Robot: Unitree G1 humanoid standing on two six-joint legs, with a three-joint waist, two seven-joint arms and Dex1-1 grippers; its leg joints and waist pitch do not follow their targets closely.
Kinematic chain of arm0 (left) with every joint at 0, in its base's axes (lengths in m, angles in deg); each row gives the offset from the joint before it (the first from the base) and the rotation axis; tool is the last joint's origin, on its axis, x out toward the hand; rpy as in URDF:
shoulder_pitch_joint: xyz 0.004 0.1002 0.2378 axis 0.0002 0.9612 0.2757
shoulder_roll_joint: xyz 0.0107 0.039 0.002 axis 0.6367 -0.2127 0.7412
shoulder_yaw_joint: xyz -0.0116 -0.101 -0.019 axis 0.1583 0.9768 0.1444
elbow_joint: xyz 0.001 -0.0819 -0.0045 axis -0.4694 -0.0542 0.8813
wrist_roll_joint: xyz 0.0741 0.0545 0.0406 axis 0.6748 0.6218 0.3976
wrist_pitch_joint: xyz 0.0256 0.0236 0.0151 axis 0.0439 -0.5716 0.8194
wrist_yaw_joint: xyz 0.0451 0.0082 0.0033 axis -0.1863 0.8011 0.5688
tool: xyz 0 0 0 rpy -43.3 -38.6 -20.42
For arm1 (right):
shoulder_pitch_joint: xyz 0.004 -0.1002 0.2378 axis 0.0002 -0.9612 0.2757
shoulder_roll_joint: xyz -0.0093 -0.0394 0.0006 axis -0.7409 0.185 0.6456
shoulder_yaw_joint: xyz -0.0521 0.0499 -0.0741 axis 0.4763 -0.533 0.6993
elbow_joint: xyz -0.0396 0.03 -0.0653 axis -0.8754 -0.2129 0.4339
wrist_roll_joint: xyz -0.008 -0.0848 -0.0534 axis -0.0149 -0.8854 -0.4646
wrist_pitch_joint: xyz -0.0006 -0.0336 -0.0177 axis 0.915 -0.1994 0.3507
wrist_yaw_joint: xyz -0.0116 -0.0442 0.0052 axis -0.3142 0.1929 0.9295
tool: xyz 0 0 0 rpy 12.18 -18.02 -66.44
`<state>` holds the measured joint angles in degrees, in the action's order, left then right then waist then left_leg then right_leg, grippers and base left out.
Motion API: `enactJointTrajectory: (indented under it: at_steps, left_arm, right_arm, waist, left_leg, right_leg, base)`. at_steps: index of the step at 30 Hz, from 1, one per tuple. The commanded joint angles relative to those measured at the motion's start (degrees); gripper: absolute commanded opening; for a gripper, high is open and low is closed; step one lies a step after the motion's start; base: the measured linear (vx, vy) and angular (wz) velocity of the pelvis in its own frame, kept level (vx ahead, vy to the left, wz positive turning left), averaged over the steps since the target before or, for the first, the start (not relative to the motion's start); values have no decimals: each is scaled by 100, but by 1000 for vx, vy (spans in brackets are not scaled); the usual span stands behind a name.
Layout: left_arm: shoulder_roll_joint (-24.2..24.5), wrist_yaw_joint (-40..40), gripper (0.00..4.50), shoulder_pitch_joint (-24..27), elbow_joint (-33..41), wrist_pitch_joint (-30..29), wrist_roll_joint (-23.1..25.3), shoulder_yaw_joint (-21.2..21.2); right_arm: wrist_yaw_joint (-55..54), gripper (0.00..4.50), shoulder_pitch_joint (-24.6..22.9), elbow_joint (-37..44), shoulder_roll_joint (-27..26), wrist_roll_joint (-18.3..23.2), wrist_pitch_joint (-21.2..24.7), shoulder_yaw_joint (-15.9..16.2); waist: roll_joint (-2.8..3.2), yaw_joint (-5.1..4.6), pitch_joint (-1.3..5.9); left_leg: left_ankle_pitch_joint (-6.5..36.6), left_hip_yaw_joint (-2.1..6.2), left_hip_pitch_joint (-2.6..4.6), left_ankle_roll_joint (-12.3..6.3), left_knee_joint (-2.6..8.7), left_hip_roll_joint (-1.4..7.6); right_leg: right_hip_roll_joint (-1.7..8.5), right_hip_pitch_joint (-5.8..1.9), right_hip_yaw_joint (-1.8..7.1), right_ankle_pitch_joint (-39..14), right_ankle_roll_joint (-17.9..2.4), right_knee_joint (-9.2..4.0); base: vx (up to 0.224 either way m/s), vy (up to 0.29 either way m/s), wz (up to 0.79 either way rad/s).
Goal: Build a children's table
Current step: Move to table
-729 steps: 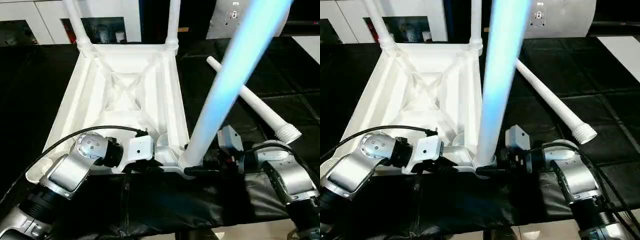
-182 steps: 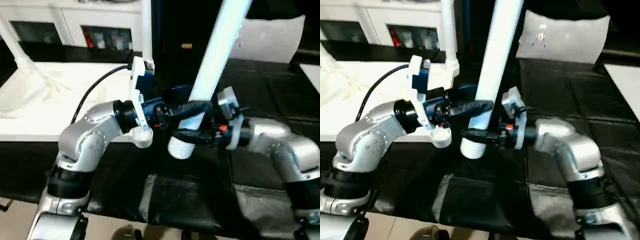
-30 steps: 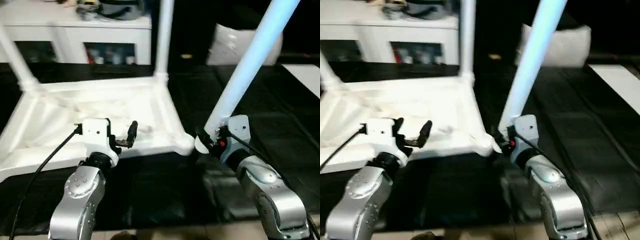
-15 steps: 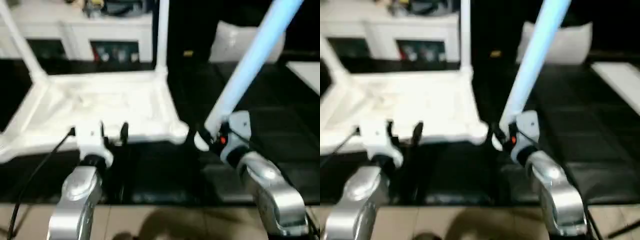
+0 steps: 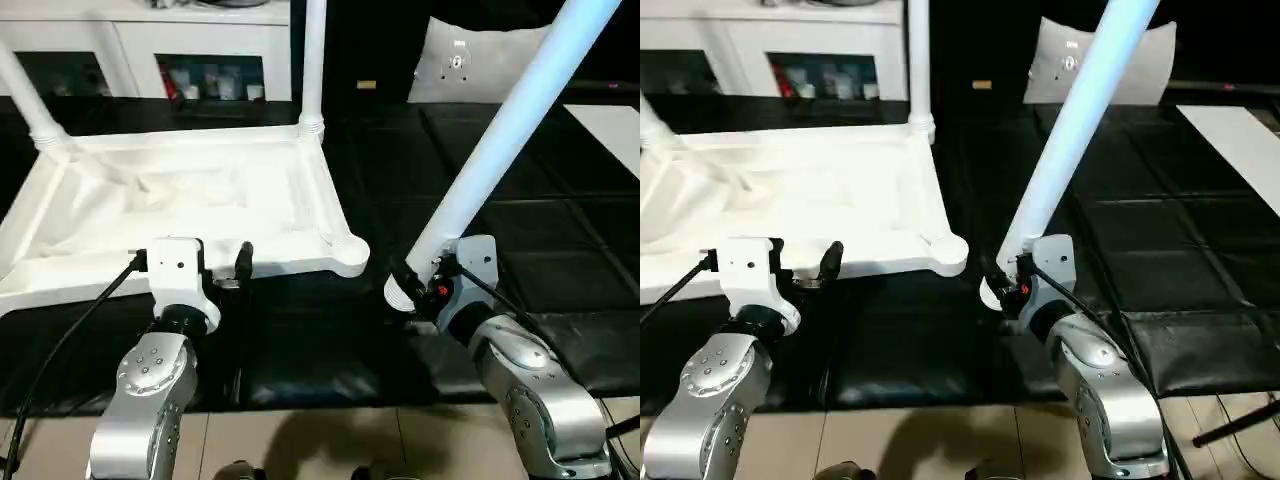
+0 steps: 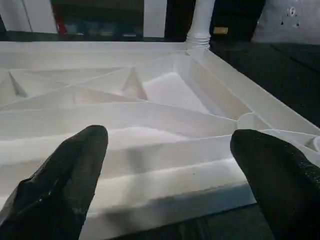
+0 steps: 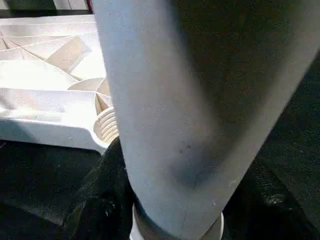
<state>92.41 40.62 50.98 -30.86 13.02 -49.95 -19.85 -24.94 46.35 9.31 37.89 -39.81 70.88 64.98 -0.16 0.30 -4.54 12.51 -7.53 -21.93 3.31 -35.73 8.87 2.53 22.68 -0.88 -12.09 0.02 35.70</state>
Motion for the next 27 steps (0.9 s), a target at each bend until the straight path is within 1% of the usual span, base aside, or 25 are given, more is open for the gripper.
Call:
enactJointTrajectory:
  at_steps: [1,2,3,4,5,6,8,9,11,12,13,14,15,16,17,18,19,20,21,22,23,24,25,26,27]
  left_arm:
    - [50,-93,450,6,141,-22,45,-107]
    - [45,-102,450,10,146,-18,52,-135]
    - [29,-107,450,9,144,-15,51,-148]
    - [24,-109,450,8,142,-14,50,-151]
    - [23,-109,450,8,141,-14,50,-151]
    - [18,-122,450,4,128,-5,50,-163]
    - [24,-144,450,-3,104,6,47,-183]
    - [26,-144,450,2,108,6,43,-188]
    - [27,-145,450,1,121,-5,45,-198]
    - [26,-150,450,-1,132,-13,44,-200]
    - [34,-164,450,-8,136,-23,41,-194]
    - [48,-189,450,-15,136,-35,27,-181]
    - [57,-197,450,-17,132,-38,25,-178]
    - [80,-223,450,-26,119,-42,15,-174]
    - [86,-235,450,-36,110,-43,6,-170]
    - [89,-240,450,-44,102,-44,1,-168]
    - [90,-246,450,-51,96,-43,-7,-170]
    - [91,-259,450,-63,82,-39,-16,-178]
    - [93,-286,450,-72,66,-29,-28,-197]
    - [96,-306,450,-81,54,-32,-31,-216]
    - [98,-317,450,-86,49,-34,-32,-229]
    - [94,-346,450,-84,45,-29,-49,-249]
    - [87,-379,450,-79,44,-22,-70,-265]
    - [87,-379,450,-79,44,-22,-70,-265]
    - [81,-379,450,-71,45,-15,-56,-290]
  right_arm:
    - [1,190,55,108,41,6,-109,-27]
    - [17,190,61,124,61,6,-122,-32]
    - [27,190,70,143,73,17,-106,-45]
    - [29,190,74,149,75,22,-95,-50]
    - [29,190,74,149,75,23,-94,-51]
    - [51,190,82,142,88,24,-101,-51]
    - [113,190,92,118,133,-4,-132,-14]
    - [141,190,85,117,149,-5,-141,1]
    - [170,190,75,116,172,-15,-162,22]
    - [168,190,70,115,168,-12,-165,21]
    - [159,190,65,114,152,-12,-167,38]
    - [151,190,59,126,162,-54,-165,100]
    - [160,190,52,143,185,-73,-144,137]
    - [196,190,13,219,283,-164,-106,270]
    - [192,190,-13,243,325,-228,-117,321]
    - [180,190,-30,253,346,-269,-133,343]
    - [156,190,-57,258,342,-291,-162,331]
    - [117,190,-86,248,237,-172,-172,196]
    - [69,190,-99,236,147,-62,-148,48]
    - [66,190,-86,217,179,-89,-137,39]
    - [70,190,-73,206,221,-133,-131,58]
    - [71,190,-75,202,246,-159,-152,59]
    - [60,190,-85,203,267,-160,-187,65]
    - [60,190,-85,203,267,-160,-187,65]
    - [61,190,-97,212,287,-158,-190,58]
  waist:
    - [37,-5,319]
    - [40,-17,280]
    - [34,-22,258]
    - [12,-14,218]
    - [12,-14,218]
    - [10,-5,251]
    - [34,-2,310]
    - [35,-4,325]
    - [30,16,394]
    - [50,25,392]
    - [57,29,409]
    - [103,27,412]
    - [98,20,423]
    - [122,7,444]
    - [112,1,446]
    - [118,-8,436]
    - [120,-8,434]
    - [136,-1,436]
    - [113,11,428]
    - [128,18,429]
    - [120,20,424]
    - [152,18,427]
    - [136,8,413]
    - [139,7,406]
    - [163,-1,397]
  left_leg:
    - [1753,59,149,-85,568,303]
    - [2024,31,206,-155,603,290]
    - [2217,11,260,-177,615,277]
    - [2289,-28,297,-238,629,248]
    - [2289,-28,297,-238,629,248]
    - [2077,-40,304,-287,639,248]
    - [1571,-55,327,-418,652,252]
    - [1410,-58,308,-468,640,243]
    - [674,-78,256,-738,566,180]
    - [536,-77,249,-805,561,171]
    - [324,-75,269,-944,542,165]
    - [151,-62,289,-1078,534,165]
    - [57,-54,310,-1151,528,173]
    - [-235,-21,378,-1400,504,181]
    - [-337,-11,405,-1492,492,185]
    - [-392,-3,404,-1572,487,180]
    - [-375,-18,406,-1685,472,170]
    - [-349,-23,395,-1704,466,166]
    - [-248,-46,364,-1695,463,160]
    - [-183,-46,352,-1637,471,167]
    - [-140,-39,357,-1582,480,179]
    - [-122,-32,363,-1555,482,185]
    - [20,-34,378,-1483,494,199]
    - [90,-40,377,-1445,498,199]
    - [275,-48,388,-1331,513,211]
  right_leg:
    - [378,-346,195,-1446,-966,-493]
    - [350,-361,169,-1878,-998,-557]
    - [332,-364,151,-2188,-999,-603]
    - [343,-417,170,-2695,-980,-702]
    - [343,-417,170,-2695,-980,-702]
    - [345,-481,185,-2588,-994,-707]
    - [315,-574,177,-1865,-1190,-658]
    - [310,-606,174,-1645,-1251,-640]
    - [294,-731,181,-759,-1495,-567]
    - [292,-743,176,-587,-1553,-552]
    - [276,-754,164,-267,-1649,-517]
    - [261,-755,137,-61,-1717,-480]
    - [251,-755,118,28,-1733,-468]
    - [226,-730,69,253,-1743,-415]
    - [218,-719,59,324,-1739,-395]
    - [213,-711,52,359,-1737,-379]
    - [245,-719,57,303,-1762,-395]
    - [261,-733,62,252,-1785,-398]
    - [286,-761,85,131,-1828,-427]
    - [291,-781,82,-7,-1841,-444]
    - [277,-784,74,-95,-1825,-449]
    - [275,-783,67,-132,-1814,-443]
    - [279,-779,60,-307,-1782,-470]
    - [284,-781,63,-390,-1778,-481]
    - [296,-778,63,-591,-1767,-511]
  base:
    - [0,0,0]
    - [0,0,0]
    - [0,0,0]
    - [54,1,-2]
    - [64,3,-2]
    - [64,3,-2]
    - [64,6,0]
    - [61,8,0]
    - [69,10,0]
    - [74,10,1]
    - [71,13,2]
    - [66,18,2]
    - [66,18,2]
    - [65,22,2]
    - [79,23,1]
    - [79,23,1]
    - [61,19,2]
    - [0,0,0]
    - [0,0,0]
    - [0,0,0]
    - [0,0,0]
    - [0,0,0]
    - [0,0,0]
    - [0,0,0]
    - [0,0,0]
